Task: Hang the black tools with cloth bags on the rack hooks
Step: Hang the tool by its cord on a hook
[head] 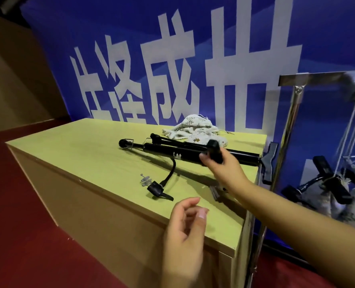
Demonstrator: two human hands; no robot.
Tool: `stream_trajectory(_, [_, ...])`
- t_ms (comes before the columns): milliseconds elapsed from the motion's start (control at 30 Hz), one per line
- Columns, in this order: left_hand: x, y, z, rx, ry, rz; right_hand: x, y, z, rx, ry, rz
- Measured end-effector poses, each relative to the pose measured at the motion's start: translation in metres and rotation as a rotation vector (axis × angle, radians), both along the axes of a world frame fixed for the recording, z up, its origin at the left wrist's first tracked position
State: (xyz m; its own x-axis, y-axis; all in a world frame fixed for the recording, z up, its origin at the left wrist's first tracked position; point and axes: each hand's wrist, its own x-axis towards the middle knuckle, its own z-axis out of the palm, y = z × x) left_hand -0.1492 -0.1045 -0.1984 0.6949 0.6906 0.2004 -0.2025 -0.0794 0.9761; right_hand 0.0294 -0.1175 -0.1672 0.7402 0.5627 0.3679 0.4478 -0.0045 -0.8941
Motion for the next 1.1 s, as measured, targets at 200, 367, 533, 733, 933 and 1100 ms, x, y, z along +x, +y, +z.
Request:
stream_trajectory(200, [0.002,0.011,-0.017,0.052,0.114,0.071,0.007,-0.016,0.003,0.372,0.439,-0.031])
stream_trajectory(367, [0.010,0.013,-0.022,0.079,0.092,0.107,0.022,-0.060,0.014,0.643,0.628,-0.026])
stream_trajectory(533, [0.016,0.015,-0.017,0.134,0.080,0.154,0.030,-0.112,0.011,0.814,0.799,0.011])
stream_trajectory(733, [0.024,0.010,0.002,0.163,-0.044,0.277,0.027,-0.173,0.012,0.894,0.846,0.100])
stream_trajectory(933, [0.039,-0.002,0.091,0.365,-0.577,0.371,0.019,-0.226,0.008,1.072,0.945,0.285])
stream_trajectory(1100, [0.116,0.037,0.199,0.657,-0.485,0.103,0.011,-0.270,-0.010,1.031,0.984,0.334])
